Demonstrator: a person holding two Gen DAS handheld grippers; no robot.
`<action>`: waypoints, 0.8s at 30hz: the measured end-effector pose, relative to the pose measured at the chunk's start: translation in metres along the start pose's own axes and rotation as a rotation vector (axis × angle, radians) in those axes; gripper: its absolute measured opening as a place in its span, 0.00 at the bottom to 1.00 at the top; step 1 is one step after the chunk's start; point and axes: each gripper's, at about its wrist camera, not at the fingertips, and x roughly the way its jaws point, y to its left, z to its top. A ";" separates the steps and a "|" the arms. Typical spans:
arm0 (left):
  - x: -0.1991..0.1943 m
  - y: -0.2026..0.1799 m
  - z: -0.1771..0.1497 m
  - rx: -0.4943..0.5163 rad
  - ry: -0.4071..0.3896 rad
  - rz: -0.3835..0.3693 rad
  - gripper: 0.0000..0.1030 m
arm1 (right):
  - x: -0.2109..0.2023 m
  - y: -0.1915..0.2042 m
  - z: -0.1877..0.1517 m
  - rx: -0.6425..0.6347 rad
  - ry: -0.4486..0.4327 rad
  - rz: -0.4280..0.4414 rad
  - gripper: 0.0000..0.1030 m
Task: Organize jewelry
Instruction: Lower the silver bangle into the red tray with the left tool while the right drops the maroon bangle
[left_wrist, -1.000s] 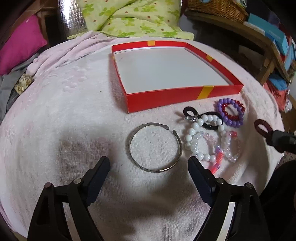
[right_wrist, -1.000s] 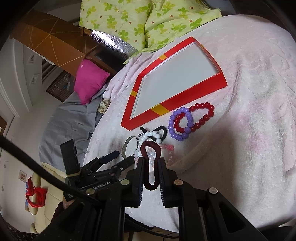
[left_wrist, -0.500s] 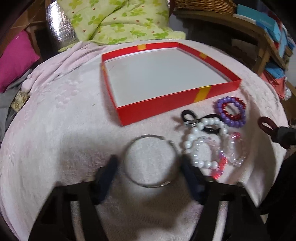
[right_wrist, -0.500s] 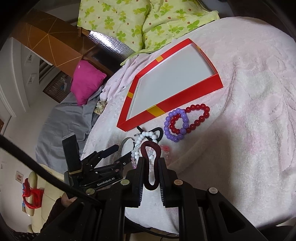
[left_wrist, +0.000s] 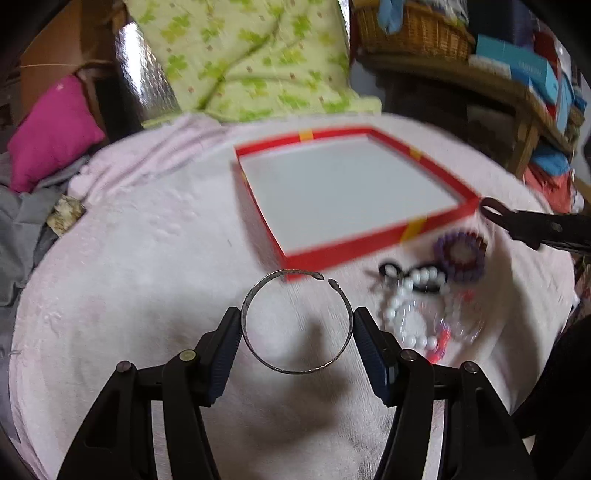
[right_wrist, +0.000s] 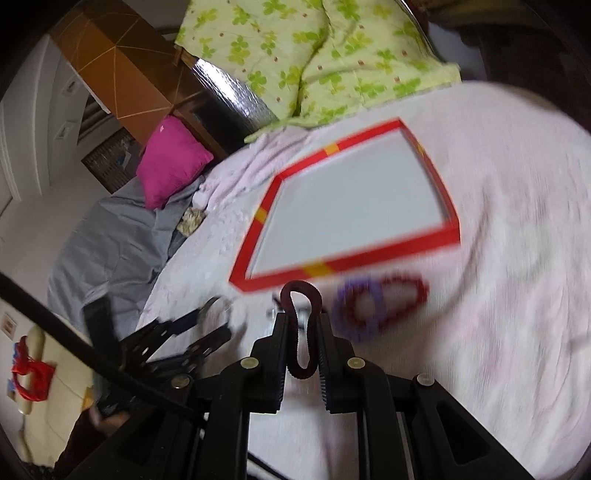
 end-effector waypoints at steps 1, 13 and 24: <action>-0.005 0.002 0.004 -0.014 -0.018 -0.004 0.61 | 0.001 0.002 0.007 -0.008 -0.012 -0.009 0.15; 0.050 -0.018 0.093 -0.055 -0.044 -0.052 0.61 | 0.066 -0.023 0.088 0.068 0.026 -0.098 0.15; 0.100 -0.022 0.086 -0.065 0.090 -0.047 0.62 | 0.101 -0.044 0.100 0.113 0.131 -0.211 0.44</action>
